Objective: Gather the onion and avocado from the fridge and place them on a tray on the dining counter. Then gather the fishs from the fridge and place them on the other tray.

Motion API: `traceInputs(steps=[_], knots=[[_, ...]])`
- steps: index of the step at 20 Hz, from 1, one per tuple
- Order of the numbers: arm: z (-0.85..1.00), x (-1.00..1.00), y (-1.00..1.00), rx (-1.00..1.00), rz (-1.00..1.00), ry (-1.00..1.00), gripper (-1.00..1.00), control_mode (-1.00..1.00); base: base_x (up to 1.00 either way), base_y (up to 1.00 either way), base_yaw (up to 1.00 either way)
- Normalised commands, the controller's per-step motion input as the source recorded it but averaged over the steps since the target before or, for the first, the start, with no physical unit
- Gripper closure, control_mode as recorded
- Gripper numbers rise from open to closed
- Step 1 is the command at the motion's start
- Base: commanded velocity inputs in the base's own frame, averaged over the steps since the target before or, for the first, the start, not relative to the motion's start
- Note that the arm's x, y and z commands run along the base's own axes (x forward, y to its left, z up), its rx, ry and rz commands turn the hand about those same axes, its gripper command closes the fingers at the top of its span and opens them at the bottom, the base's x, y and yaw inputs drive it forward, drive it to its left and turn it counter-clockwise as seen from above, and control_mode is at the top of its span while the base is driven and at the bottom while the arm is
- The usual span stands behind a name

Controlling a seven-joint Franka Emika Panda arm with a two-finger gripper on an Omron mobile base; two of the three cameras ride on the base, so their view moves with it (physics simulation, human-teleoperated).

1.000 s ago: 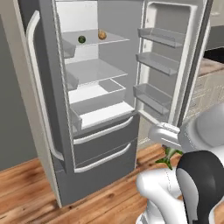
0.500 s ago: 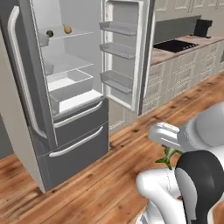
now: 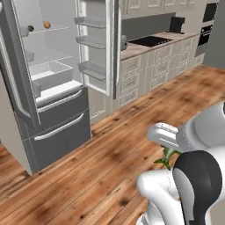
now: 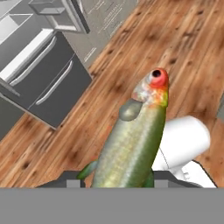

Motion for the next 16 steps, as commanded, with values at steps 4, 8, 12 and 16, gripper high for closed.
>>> traceInputs(steps=[4, 8, 12, 16], knots=[[0.00, 0.00, 0.00, 0.00, 0.00, 0.00, 1.00, 1.00, -0.98, -0.12, -0.03], [0.00, 0.00, 0.00, 0.00, 0.00, 0.00, 1.00, 1.00, -0.93, -0.24, -0.02], [0.00, 0.00, 0.00, 0.00, 0.00, 0.00, 1.00, 1.00, -0.99, -0.53, -0.08], [0.00, 0.00, 0.00, 0.00, 0.00, 0.00, 1.00, 1.00, -0.77, -0.79, -0.09]])
